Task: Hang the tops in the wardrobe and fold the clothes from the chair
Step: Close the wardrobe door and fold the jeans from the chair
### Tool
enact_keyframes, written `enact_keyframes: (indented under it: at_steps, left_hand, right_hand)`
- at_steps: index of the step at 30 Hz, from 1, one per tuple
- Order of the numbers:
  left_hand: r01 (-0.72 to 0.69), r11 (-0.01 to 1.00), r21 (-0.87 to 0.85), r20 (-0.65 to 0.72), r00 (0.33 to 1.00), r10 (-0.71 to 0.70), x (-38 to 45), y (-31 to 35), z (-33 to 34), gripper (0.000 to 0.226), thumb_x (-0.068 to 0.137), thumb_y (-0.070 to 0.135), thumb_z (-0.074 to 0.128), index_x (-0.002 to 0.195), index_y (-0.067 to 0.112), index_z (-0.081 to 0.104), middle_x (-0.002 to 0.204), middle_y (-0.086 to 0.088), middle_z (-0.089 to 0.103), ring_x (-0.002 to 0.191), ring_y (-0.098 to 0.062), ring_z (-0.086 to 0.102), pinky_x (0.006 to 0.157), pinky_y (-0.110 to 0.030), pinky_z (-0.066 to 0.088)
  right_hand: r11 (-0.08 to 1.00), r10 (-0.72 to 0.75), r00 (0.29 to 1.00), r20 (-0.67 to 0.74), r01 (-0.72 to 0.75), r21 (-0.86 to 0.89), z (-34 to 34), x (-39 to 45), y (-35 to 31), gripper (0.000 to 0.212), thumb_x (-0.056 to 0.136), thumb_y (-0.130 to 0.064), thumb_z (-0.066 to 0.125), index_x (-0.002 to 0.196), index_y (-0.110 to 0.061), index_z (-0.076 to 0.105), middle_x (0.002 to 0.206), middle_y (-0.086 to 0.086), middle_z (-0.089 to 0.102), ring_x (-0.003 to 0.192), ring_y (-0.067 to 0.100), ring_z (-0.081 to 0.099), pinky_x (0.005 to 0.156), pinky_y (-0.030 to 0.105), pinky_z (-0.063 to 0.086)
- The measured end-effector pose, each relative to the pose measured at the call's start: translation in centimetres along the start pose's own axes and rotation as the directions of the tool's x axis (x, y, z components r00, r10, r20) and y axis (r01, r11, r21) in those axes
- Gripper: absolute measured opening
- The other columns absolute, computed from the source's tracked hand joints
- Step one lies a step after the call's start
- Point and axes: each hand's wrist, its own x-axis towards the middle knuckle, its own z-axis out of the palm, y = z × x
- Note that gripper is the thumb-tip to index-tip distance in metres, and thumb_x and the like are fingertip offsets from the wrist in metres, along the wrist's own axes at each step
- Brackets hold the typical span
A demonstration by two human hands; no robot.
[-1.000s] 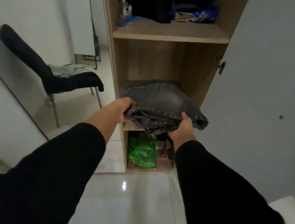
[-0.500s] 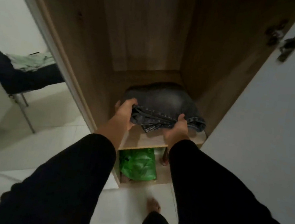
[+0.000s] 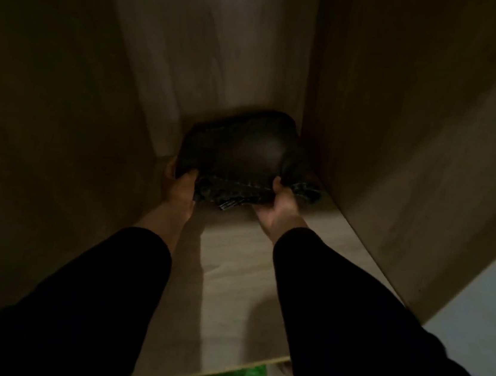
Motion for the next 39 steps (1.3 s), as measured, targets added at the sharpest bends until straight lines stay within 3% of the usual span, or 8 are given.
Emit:
enact_keyframes:
  at_steps: [2,5,10,13,21,26,33,39]
  left_hand:
    - [-0.078,0.993,0.086,0.007,0.997,0.077,1.7,-1.2,-0.2,0.054,0.087,0.0,0.057,0.136,0.018,0.045,0.134,-0.014,0.051,0.118,-0.03,0.053,0.098,-0.045,0.047]
    - [-0.171,0.869,0.464,0.029,0.984,0.178,3.7,-2.8,-0.7,0.053,0.086,0.01,0.062,0.137,0.013,0.045,0.136,-0.013,0.051,0.125,-0.031,0.048,0.106,-0.04,0.039]
    - [0.049,0.595,0.802,-0.063,0.998,0.002,2.2,-2.1,-1.2,0.063,0.093,0.04,0.052,0.146,0.016,0.03,0.15,-0.01,0.034,0.136,-0.031,0.035,0.111,-0.035,0.029]
    - [0.178,0.617,0.767,-0.145,0.984,-0.104,-1.0,0.4,-1.1,0.071,0.092,0.041,0.052,0.15,0.014,0.018,0.153,-0.012,0.027,0.136,-0.033,0.033,0.109,-0.037,0.032]
    - [0.12,0.767,0.631,0.003,0.988,-0.157,-16.7,11.9,-2.9,0.045,0.095,0.029,0.042,0.136,0.012,0.045,0.137,-0.011,0.05,0.124,-0.03,0.05,0.105,-0.04,0.042]
    - [0.174,0.763,0.623,-0.034,0.98,-0.195,-30.0,20.6,-6.0,0.047,0.101,0.03,0.035,0.147,0.018,0.03,0.149,-0.01,0.038,0.135,-0.029,0.038,0.109,-0.032,0.029]
    - [0.194,0.799,0.57,-0.08,0.98,-0.181,-42.7,28.3,-12.3,0.048,0.103,0.033,0.023,0.142,0.01,0.036,0.147,-0.012,0.039,0.132,-0.033,0.039,0.11,-0.037,0.032]
    - [0.318,0.867,0.385,-0.259,0.938,-0.229,-51.9,28.3,-22.0,0.052,0.093,0.041,0.028,0.127,0.009,0.05,0.133,-0.012,0.053,0.123,-0.035,0.048,0.108,-0.048,0.036]
  right_hand:
    - [0.993,0.048,0.999,-0.009,-0.049,-0.105,-0.3,0.9,-0.1,0.044,0.094,-0.022,0.055,0.136,-0.016,0.045,0.136,0.016,0.052,0.124,0.036,0.049,0.101,0.055,0.041]
    - [0.912,0.037,0.992,-0.119,-0.082,-0.403,-0.6,1.9,-0.3,0.053,0.091,-0.028,0.06,0.137,-0.014,0.038,0.137,0.013,0.049,0.124,0.034,0.049,0.097,0.048,0.048]
    - [0.835,0.03,0.974,-0.226,-0.149,-0.53,0.6,-0.8,-1.5,0.05,0.093,-0.023,0.059,0.137,-0.015,0.036,0.139,0.014,0.045,0.124,0.039,0.047,0.094,0.053,0.049]
    - [0.838,0.022,0.97,-0.244,-0.151,-0.525,1.8,-4.6,-2.3,0.046,0.095,-0.022,0.054,0.137,-0.011,0.039,0.133,0.018,0.051,0.117,0.036,0.055,0.09,0.046,0.053]
    - [0.751,0.031,0.965,-0.261,-0.195,-0.631,7.2,-23.2,-5.1,0.053,0.094,-0.044,0.051,0.136,-0.012,0.045,0.123,0.011,0.062,0.107,0.025,0.063,0.1,0.039,0.046]
    - [0.557,-0.046,0.952,-0.302,-0.227,-0.799,9.5,-37.6,-5.3,0.041,0.089,-0.054,0.05,0.104,-0.017,0.057,0.12,0.007,0.064,0.084,0.017,0.058,0.069,0.028,0.042]
    - [0.349,-0.066,0.981,-0.183,-0.149,-0.925,11.9,-51.5,-4.0,0.065,0.086,-0.061,0.048,0.129,-0.013,0.05,0.128,0.008,0.056,0.12,0.027,0.051,0.102,0.039,0.039]
    - [0.209,0.049,0.997,-0.067,-0.076,-0.975,8.7,-60.8,1.2,0.064,0.085,-0.056,0.053,0.129,-0.011,0.051,0.126,0.009,0.056,0.116,0.03,0.051,0.101,0.042,0.04]
